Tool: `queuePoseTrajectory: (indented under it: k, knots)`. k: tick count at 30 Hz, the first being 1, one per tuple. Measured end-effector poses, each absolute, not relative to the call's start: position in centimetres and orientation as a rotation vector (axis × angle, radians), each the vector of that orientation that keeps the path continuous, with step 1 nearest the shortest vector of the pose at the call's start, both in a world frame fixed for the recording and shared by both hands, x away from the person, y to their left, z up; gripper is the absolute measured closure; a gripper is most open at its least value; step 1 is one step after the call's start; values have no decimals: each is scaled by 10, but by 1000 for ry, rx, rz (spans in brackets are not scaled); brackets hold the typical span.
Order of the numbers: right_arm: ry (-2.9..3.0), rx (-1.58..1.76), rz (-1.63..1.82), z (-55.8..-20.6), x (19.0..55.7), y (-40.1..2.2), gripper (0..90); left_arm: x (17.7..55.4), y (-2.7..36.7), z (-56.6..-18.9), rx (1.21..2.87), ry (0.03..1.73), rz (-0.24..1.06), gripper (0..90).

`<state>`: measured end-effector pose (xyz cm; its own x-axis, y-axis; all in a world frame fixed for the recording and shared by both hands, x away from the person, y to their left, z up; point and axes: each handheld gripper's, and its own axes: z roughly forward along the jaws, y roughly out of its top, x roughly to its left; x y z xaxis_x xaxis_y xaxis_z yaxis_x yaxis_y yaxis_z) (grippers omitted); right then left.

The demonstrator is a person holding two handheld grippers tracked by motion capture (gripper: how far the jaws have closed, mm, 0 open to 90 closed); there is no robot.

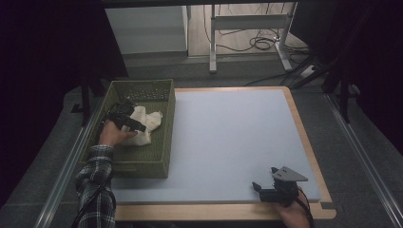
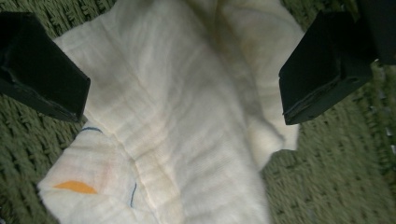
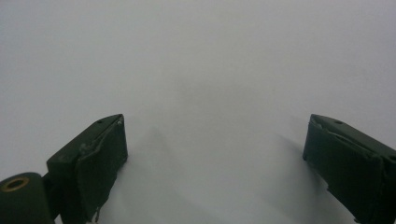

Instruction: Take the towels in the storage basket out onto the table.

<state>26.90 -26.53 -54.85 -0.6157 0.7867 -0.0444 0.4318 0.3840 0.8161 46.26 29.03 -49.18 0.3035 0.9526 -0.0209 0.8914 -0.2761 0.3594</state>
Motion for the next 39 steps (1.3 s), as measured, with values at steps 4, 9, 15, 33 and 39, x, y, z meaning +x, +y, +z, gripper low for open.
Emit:
queuePoseTrajectory:
  k: [4,9,15,33,39]
  knots:
    - [2221,1050,1120,-548,269,-265,66,473,289,-500,2285,1731,217,33]
    - [2221,1050,1120,-549,269,-265,66,479,287,-513,2317,1786,102,138]
    - [2221,1050,1120,-549,269,-265,66,475,287,-505,2305,1786,103,552]
    - [2221,1050,1120,-548,269,-265,66,457,295,-468,2244,1665,167,742]
    - [2221,1050,1120,-548,269,-265,66,443,302,-450,2181,1638,194,742]
